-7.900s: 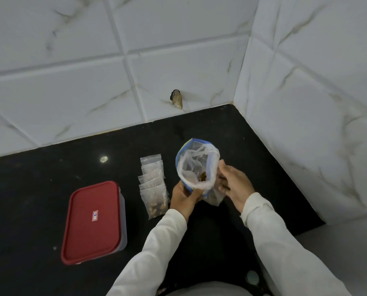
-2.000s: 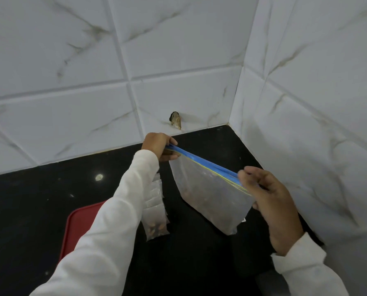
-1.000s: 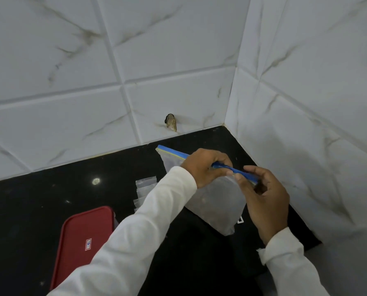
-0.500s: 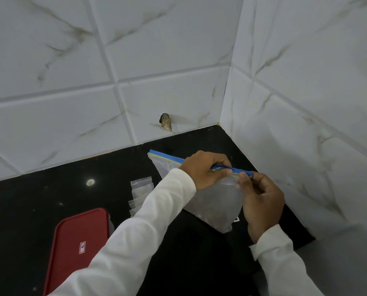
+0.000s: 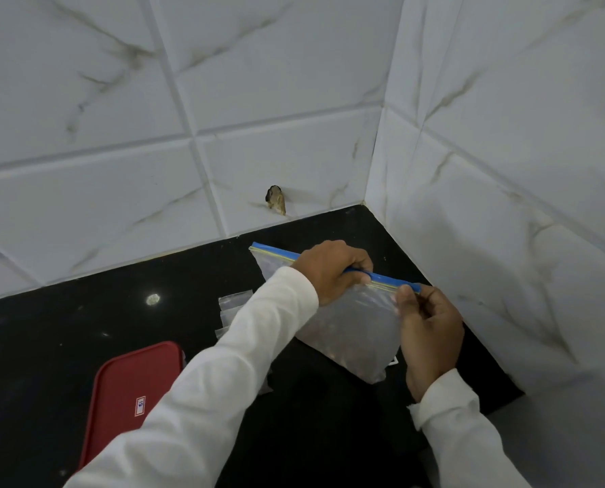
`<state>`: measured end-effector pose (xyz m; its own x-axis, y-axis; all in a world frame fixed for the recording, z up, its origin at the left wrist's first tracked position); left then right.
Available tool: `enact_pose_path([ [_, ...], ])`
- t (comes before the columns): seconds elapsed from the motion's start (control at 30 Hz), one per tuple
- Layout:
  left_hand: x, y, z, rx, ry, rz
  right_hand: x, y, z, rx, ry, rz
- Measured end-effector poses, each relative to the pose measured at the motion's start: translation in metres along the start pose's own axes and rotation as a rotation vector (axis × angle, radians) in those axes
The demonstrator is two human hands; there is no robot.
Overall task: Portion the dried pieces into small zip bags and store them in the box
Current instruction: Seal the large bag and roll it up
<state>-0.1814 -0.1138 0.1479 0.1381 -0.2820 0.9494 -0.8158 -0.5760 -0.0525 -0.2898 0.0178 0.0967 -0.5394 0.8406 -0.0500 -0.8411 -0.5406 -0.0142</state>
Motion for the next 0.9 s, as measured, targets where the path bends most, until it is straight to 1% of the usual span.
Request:
enact_pose_path([
  [0.1,-0.003,0.000,0.001,0.011,0.022,-0.016,-0.001,-0.001,-0.001,-0.016,0.005,-0.010],
  [0.23,0.003,-0.004,0.016,0.001,-0.033,0.063,0.005,0.001,-0.002,-0.023,0.034,-0.015],
  [0.3,0.003,-0.007,0.023,-0.008,-0.054,0.031,0.004,0.000,-0.003,-0.024,0.041,-0.002],
  [0.4,-0.004,-0.009,0.026,0.030,-0.071,-0.063,0.000,-0.001,-0.005,-0.046,0.047,0.003],
  [0.43,-0.006,-0.009,0.028,0.051,-0.073,-0.067,-0.001,-0.001,-0.006,-0.055,0.056,-0.002],
  [0.57,-0.001,-0.011,0.049,0.115,-0.049,0.012,0.001,0.001,-0.008,-0.074,0.100,-0.021],
  [0.63,0.001,-0.015,0.058,0.140,-0.082,-0.024,-0.001,0.001,-0.010,-0.075,0.110,-0.015],
  [0.73,0.001,-0.016,0.061,0.195,-0.051,-0.112,-0.006,-0.002,-0.014,-0.098,0.118,-0.031],
  [0.77,0.002,-0.016,0.063,0.209,-0.038,-0.117,-0.007,-0.002,-0.015,-0.111,0.127,-0.041],
  [0.87,0.003,-0.016,0.070,0.189,-0.012,-0.030,-0.005,-0.001,-0.017,-0.138,0.147,-0.057],
  [0.9,0.004,-0.016,0.074,0.180,0.002,-0.024,-0.005,-0.001,-0.017,-0.141,0.154,-0.055],
])
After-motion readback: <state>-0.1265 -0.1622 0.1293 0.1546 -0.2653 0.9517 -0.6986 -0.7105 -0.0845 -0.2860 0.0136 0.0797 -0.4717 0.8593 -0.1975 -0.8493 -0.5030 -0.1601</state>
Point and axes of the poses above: each hand's wrist, its own y-axis towards the middle knuckle, its own x-axis out of the back of the hand, z = x × y, the point moved 4 cm from there along y, towards the middle knuckle, and after that the axes turned 14 degrees about y, right-handed, at the moved point
